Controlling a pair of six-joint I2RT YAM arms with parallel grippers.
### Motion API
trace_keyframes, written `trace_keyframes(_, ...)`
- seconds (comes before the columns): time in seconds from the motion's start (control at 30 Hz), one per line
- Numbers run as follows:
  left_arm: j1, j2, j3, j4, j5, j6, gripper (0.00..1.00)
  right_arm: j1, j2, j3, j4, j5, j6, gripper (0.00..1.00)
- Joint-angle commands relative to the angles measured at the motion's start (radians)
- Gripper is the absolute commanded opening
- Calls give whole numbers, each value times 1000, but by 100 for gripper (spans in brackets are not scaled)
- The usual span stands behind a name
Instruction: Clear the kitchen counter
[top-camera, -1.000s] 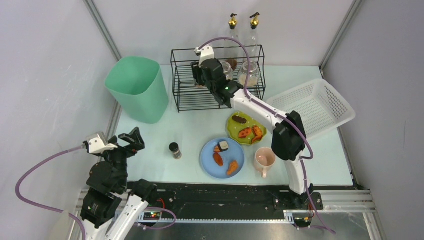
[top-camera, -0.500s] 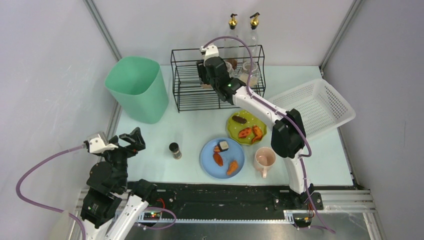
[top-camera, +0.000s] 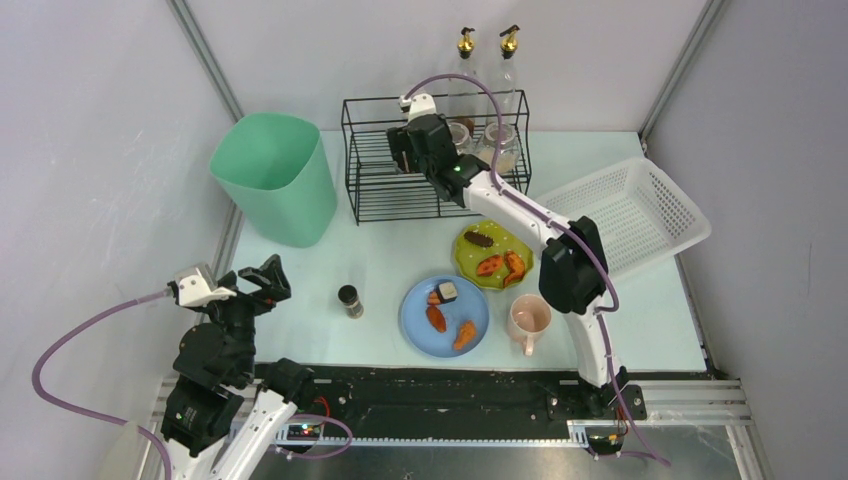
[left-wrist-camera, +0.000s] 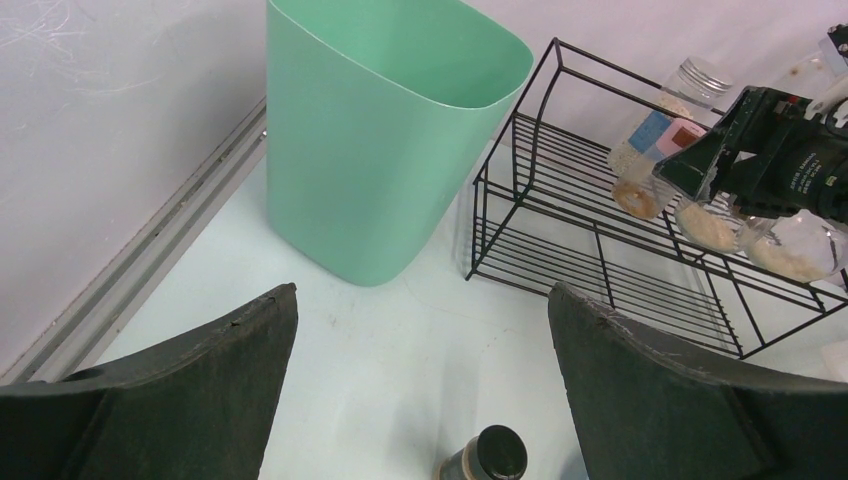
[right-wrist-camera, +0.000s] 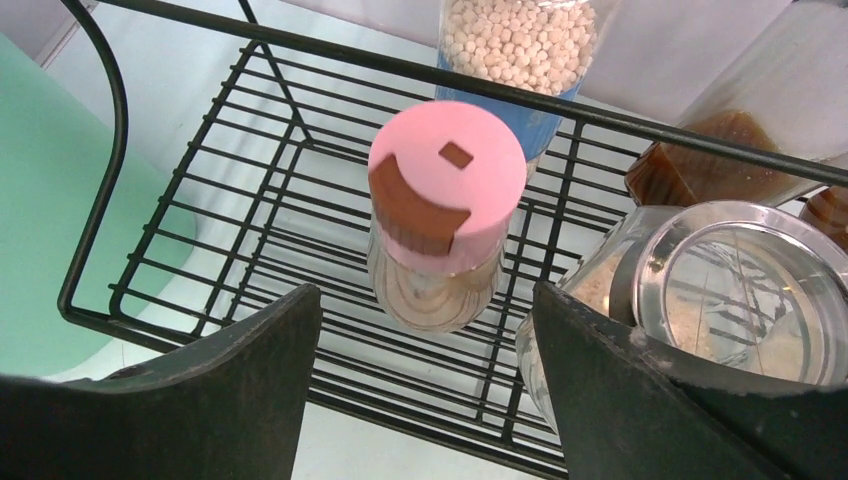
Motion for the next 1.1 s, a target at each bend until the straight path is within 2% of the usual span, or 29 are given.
trace_keyframes(0.0, 8, 9, -4, 26, 1, 0, 98, 13, -68, 10, 21, 27, -6, 82)
trace_keyframes(0.3, 8, 3, -3, 25, 0, 0, 98, 108, -264, -210, 120, 45, -12, 83)
trace_keyframes(0.37, 8, 4, -3, 25, 2, 0, 98, 138, -288, -236, 100, 19, -6, 84)
trace_keyframes(0.7, 8, 16, -4, 25, 0, 1, 98, 308, -341, -294, -2, -72, 14, 85)
trace_keyframes(0.87, 8, 27, -3, 25, 0, 0, 98, 343, -331, -284, -93, -119, 68, 85)
trace_keyframes(1.07, 7, 26, -3, 25, -7, 0, 98, 416, -322, -361, -88, -150, 116, 84)
